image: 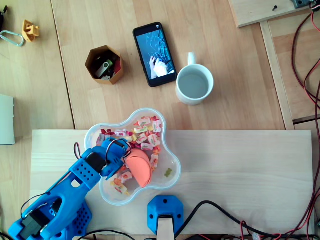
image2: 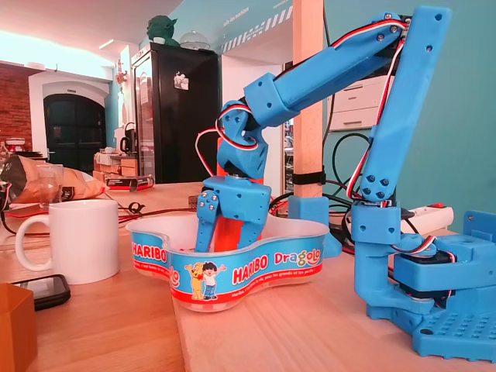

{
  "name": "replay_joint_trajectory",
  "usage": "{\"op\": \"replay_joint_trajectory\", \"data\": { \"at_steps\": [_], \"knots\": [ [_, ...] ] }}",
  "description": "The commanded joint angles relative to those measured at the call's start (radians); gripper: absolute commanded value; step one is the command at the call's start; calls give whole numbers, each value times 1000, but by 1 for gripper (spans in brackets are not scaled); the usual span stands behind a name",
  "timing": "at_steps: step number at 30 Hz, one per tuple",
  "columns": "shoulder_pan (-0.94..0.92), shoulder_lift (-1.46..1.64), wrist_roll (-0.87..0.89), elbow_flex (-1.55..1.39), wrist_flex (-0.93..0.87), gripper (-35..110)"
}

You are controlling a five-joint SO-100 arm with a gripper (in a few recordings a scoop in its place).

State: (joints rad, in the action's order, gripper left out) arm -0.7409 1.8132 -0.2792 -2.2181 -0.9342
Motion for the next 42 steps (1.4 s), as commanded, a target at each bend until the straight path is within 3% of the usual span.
{"op": "replay_joint_trajectory", "data": {
  "at_steps": [1,27,33,42],
  "knots": [
    [-21,25,-11,34,-5,10],
    [-21,17,-14,118,-12,7],
    [-23,15,-11,123,-9,-5],
    [-23,15,5,132,-15,-4]
  ]
}}
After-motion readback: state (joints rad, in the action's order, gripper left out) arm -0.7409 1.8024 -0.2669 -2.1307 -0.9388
